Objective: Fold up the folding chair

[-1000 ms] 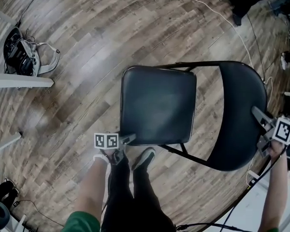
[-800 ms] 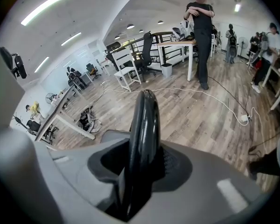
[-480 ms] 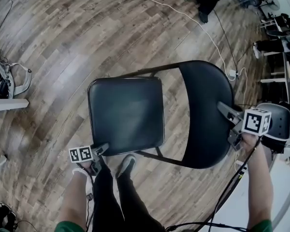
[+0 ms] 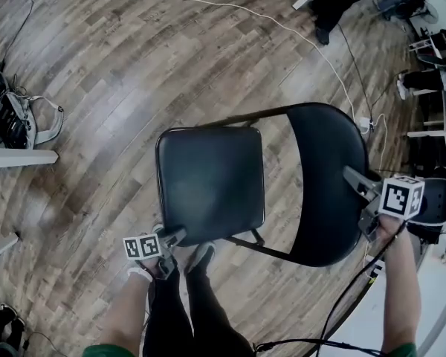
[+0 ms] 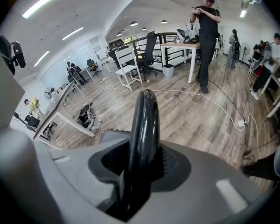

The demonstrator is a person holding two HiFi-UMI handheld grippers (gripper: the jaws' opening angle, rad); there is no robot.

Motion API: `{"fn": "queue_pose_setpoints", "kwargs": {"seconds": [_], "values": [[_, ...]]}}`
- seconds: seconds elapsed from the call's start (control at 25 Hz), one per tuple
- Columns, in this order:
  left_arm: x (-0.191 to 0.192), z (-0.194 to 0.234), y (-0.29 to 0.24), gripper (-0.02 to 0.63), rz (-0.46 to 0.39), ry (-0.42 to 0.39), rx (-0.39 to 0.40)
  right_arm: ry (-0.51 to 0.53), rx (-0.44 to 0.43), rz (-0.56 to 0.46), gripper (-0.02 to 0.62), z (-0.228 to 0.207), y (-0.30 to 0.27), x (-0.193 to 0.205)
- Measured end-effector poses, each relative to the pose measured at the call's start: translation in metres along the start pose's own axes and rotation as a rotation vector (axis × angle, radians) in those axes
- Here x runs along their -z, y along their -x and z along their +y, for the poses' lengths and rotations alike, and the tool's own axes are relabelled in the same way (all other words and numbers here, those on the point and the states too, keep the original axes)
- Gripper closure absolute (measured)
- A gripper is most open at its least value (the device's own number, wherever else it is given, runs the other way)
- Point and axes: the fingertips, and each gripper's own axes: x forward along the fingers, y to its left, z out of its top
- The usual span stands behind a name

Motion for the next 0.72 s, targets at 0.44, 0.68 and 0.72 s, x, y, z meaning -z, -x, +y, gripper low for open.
{"fn": "queue_pose_setpoints", "kwargs": {"seconds": [0.44, 0.68, 0.72], "values": [[0.019, -0.102, 0.01, 0.195, 0.048, -0.077, 0.005, -0.02, 0.009, 0.013, 0.485, 0.038, 0.041, -0.023], [0.032, -0.156, 0.006, 0.195, 0.03, -0.086, 0.042, -0.004, 0.041, 0.009, 0.483, 0.029, 0.062, -0.026], [0.034, -0.165, 0.005, 0.195, 0.033, -0.095, 0.048, 0.0, 0.044, 0.009, 0.483, 0.027, 0.065, -0.027]]}}
